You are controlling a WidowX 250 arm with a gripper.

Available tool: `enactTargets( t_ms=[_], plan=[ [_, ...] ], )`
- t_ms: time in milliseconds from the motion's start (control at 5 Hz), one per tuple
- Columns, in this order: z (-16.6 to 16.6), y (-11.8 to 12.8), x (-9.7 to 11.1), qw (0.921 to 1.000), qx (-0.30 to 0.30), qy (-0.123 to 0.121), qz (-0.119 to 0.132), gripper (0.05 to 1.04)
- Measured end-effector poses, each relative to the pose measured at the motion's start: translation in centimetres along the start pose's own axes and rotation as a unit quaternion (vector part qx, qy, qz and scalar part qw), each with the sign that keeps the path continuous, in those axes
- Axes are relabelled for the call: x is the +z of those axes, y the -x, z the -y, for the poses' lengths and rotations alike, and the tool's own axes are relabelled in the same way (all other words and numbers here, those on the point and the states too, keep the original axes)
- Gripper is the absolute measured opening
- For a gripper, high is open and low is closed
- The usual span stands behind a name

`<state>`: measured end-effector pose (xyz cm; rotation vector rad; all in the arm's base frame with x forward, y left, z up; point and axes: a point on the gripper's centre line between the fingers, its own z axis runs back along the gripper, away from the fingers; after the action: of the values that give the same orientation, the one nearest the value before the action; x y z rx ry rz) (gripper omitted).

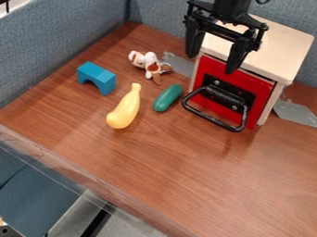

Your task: Open the drawers

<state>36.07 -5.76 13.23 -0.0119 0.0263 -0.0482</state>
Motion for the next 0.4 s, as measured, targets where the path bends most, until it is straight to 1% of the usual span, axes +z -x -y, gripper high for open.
enactTargets(
  t_ms=[200, 400],
  plan=[
    [0.0, 0.1, -1.4, 0.9998, 0.008, -0.004, -0.018, 1.0],
    [0.5, -0.5, -2.8, 0.9938, 0.108, -0.024, 0.016, 1.001]
  ],
)
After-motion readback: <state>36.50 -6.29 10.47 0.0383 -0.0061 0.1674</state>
